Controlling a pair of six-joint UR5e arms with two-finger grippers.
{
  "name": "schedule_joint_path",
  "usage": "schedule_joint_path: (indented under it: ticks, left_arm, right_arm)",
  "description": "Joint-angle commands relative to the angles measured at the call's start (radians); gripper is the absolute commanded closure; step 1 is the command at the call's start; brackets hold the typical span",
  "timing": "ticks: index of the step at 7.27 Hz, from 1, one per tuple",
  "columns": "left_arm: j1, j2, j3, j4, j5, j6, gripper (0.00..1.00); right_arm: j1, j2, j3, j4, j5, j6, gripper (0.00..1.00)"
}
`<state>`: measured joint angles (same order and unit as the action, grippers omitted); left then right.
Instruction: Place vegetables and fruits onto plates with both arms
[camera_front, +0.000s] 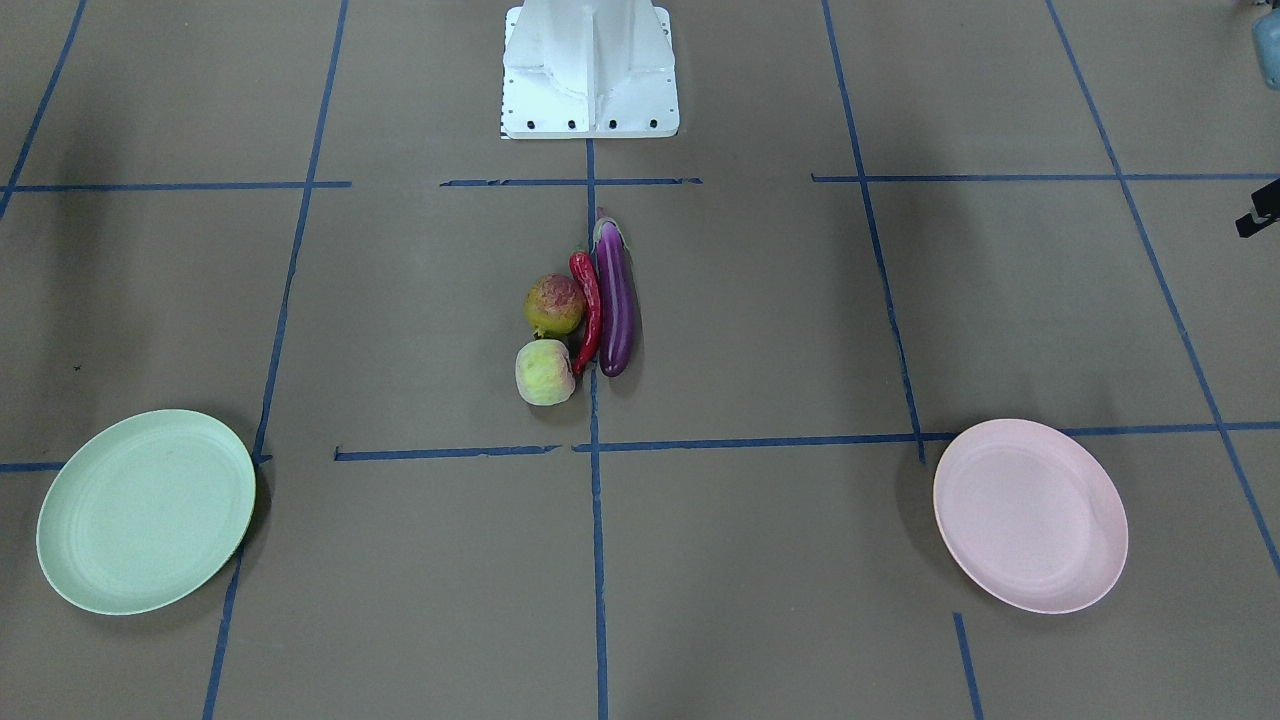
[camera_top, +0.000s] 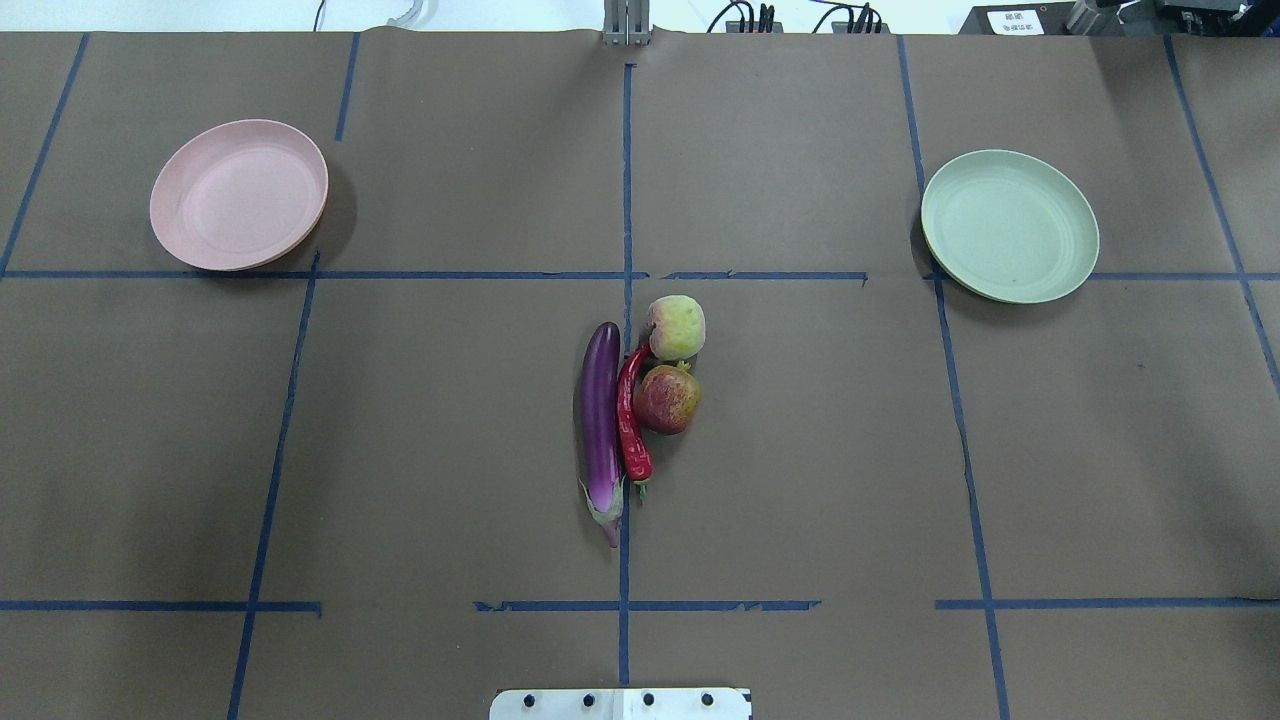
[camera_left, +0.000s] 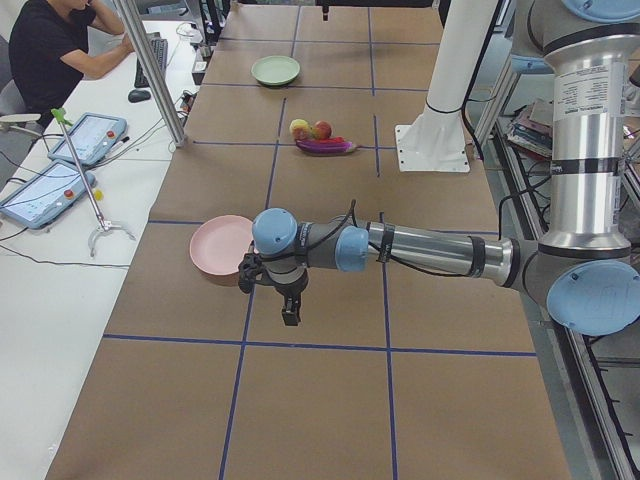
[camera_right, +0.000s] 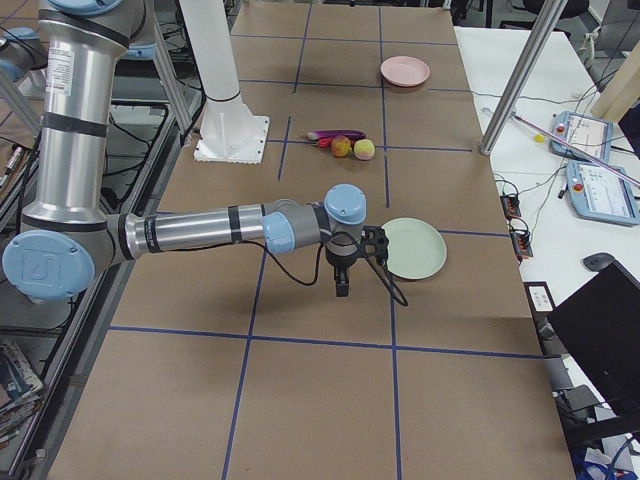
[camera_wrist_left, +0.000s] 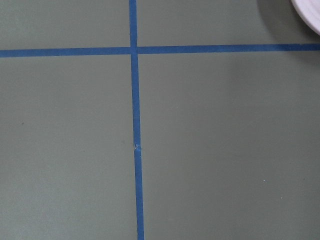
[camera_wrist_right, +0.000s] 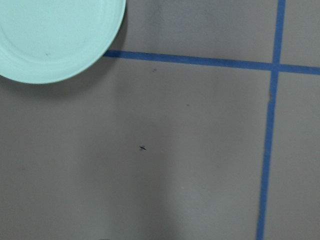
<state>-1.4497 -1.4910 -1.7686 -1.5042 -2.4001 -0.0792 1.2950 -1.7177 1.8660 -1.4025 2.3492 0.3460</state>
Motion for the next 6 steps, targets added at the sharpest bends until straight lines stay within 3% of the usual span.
schedule_joint_path:
  ticks: [1,3,6]
  left_arm:
    - [0.002,-0.011,-0.002,-0.026,-0.001,-0.001,0.0]
    - [0.005,-0.012,-0.034,-0.04,-0.001,-0.001,0.0]
    - [0.006,-0.022,-0.032,-0.04,-0.001,-0.001,0.0]
  right_arm:
    - [-0.138,0.119,0.002,0.074,-0.007,0.329,0.0]
    - [-0.251,0.254,0.004,0.074,-0.014,0.59,0.0]
    - [-0.513,0.475,-0.008,0.059,-0.163,0.996,0.0]
